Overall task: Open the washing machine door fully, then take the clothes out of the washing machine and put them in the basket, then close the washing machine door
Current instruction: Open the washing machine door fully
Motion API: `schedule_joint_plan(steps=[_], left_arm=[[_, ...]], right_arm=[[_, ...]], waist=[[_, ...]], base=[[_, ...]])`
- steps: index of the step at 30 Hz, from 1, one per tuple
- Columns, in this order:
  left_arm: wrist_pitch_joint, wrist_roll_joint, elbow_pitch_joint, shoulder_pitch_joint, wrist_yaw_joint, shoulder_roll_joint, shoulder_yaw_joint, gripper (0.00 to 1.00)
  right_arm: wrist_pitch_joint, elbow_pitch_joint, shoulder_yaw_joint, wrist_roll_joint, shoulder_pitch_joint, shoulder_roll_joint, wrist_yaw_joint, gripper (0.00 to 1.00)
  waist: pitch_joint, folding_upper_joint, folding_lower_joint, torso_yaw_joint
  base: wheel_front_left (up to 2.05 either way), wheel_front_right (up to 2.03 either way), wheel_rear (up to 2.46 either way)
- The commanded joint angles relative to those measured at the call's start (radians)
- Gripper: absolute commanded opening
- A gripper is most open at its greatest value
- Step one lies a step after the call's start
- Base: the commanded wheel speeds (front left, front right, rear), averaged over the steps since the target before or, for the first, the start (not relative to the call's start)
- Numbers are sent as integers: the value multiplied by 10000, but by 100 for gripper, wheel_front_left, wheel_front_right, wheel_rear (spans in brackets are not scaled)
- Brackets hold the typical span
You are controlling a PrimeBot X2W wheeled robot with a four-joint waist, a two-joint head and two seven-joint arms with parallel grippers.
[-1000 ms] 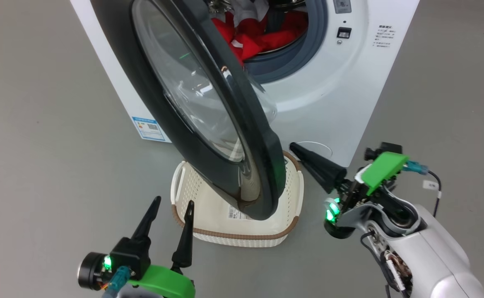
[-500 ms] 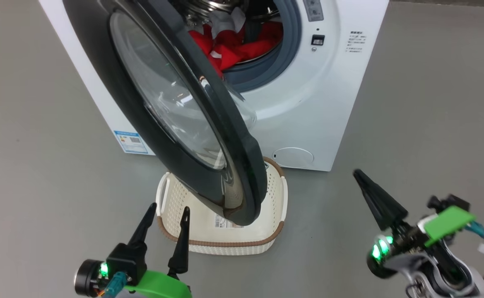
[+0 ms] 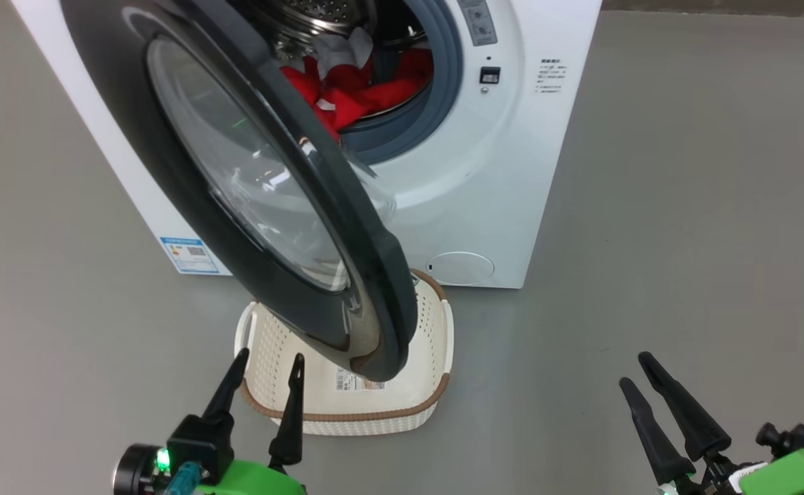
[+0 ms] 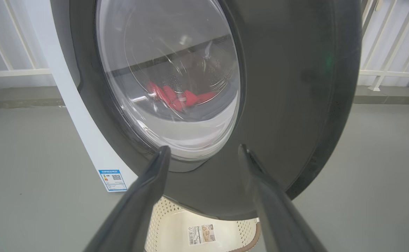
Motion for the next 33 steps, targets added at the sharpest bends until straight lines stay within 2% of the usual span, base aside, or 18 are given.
schedule_joint_plan(steps=[1, 6, 7, 19, 24, 33], left_arm=[[-120, -76, -261, 8, 106, 176, 361, 100], [-120, -97, -270, 90, 135, 238, 386, 100], [-120, -97, -270, 90, 135, 238, 386, 100], [-120, -195, -322, 174, 223, 351, 414, 100], [-120, -250, -336, 252, 297, 375, 432, 100], [-83, -334, -399, 399, 385, 435, 406, 100]], right_arm=[[-326, -407, 142, -308, -20, -57, 8, 100], [-1475, -428, 33, -1802, 158, -60, 8, 100], [-1475, -428, 33, -1802, 158, -60, 8, 100], [-4505, -485, 178, -6689, -413, -818, 8, 100], [-5020, -270, 109, -8421, -546, -795, 8, 100], [-5131, -180, -169, -11953, -435, -385, 8, 100]], waist=[[-62, 0, 0, -144], [-143, 0, 0, -320], [-143, 0, 0, -320], [-277, 0, 0, -522], [-390, 0, 0, -531], [-566, 0, 0, -556]], base=[[0, 0, 0], [0, 0, 0], [0, 0, 0], [0, 0, 0], [0, 0, 0], [0, 0, 0]])
